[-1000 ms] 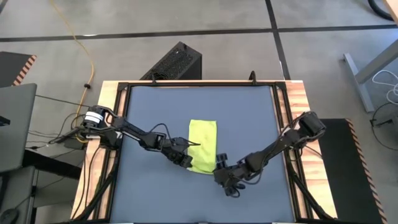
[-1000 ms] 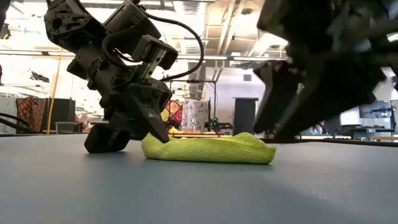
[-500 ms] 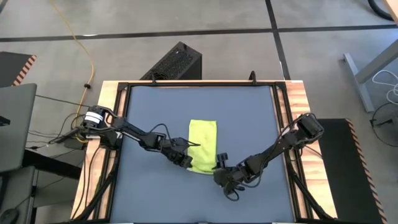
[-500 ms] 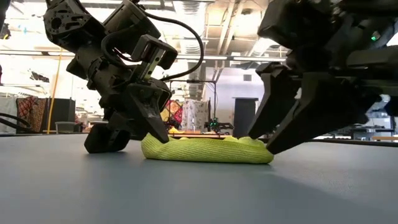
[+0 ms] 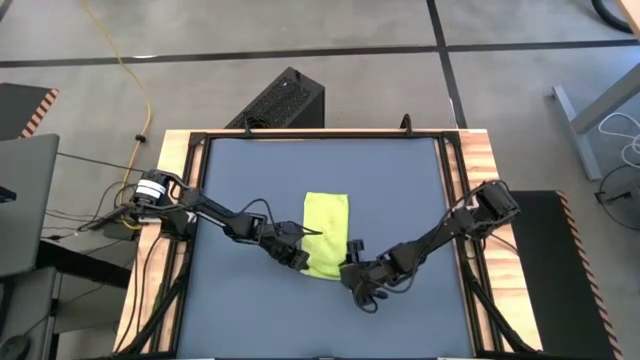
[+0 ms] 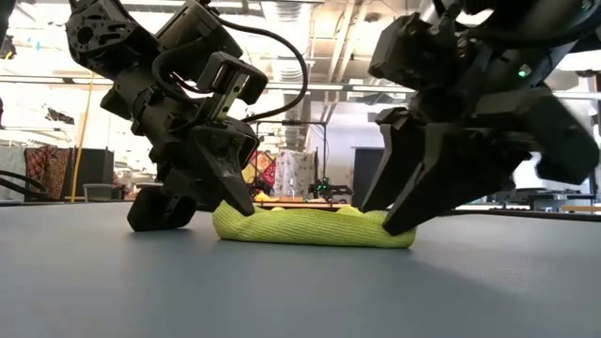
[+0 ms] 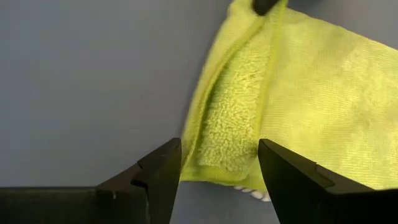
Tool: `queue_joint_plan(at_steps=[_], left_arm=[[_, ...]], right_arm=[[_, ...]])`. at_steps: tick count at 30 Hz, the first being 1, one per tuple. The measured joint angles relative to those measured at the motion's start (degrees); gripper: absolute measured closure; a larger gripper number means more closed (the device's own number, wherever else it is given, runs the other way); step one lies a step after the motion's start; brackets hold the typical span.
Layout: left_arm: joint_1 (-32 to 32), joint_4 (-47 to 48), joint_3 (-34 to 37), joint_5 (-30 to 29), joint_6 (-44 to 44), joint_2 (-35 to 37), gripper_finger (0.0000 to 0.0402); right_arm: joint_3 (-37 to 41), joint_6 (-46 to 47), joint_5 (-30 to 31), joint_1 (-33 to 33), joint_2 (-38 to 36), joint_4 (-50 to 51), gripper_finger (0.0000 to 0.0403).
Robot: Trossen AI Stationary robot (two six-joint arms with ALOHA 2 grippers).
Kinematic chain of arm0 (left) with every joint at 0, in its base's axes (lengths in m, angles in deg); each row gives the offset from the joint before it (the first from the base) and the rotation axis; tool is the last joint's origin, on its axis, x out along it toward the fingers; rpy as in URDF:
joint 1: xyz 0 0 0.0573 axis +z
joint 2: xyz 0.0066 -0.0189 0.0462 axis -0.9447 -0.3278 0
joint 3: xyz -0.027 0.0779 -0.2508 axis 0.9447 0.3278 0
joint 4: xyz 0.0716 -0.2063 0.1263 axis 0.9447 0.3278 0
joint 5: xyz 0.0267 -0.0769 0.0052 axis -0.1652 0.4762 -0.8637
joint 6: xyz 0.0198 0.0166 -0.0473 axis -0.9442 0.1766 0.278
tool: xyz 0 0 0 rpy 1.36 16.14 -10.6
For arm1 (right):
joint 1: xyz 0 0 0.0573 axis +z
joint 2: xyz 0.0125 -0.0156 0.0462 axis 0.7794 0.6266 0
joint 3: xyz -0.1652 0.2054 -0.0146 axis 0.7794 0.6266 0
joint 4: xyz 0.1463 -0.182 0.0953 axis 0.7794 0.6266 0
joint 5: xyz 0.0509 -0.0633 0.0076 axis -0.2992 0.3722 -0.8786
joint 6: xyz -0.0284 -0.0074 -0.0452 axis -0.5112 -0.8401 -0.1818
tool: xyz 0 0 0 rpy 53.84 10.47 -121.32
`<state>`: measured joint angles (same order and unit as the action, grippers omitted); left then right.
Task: Roll towel
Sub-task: Roll the green microfiber towel
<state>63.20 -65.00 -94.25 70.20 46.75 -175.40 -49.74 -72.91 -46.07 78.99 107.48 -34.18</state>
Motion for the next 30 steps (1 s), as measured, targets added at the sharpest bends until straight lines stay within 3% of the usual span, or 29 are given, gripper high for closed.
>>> queue_joint_plan(at_steps=[11, 14, 21, 25, 30], left_arm=[[-0.2, -0.5, 0.1, 0.3, -1.0, 0.0, 0.0401], [-0.6, -0.5, 0.1, 0.5, -2.0, 0.0, 0.0401], [-1.1, -0.5, 0.1, 1.7, -3.7, 0.0, 0.0388], [-1.1, -0.4, 0.2, 3.2, -4.5, 0.0, 0.0368], [-0.8, -0.4, 0.2, 3.6, -6.2, 0.0, 0.0345]], right_arm=[[-0.2, 8.5, 0.2, 0.7, 4.3, -3.4, 0.0178], [-0.2, 11.8, -0.3, 0.7, 4.3, -2.3, 0.022], [-0.2, 20.5, -1.9, 0.6, 3.8, -0.5, 0.0378], [-0.1, 26.3, -5.4, -0.4, 2.8, -0.3, 0.0379], [0.0, 33.2, -15.6, -2.7, 2.3, -1.0, 0.0385]])
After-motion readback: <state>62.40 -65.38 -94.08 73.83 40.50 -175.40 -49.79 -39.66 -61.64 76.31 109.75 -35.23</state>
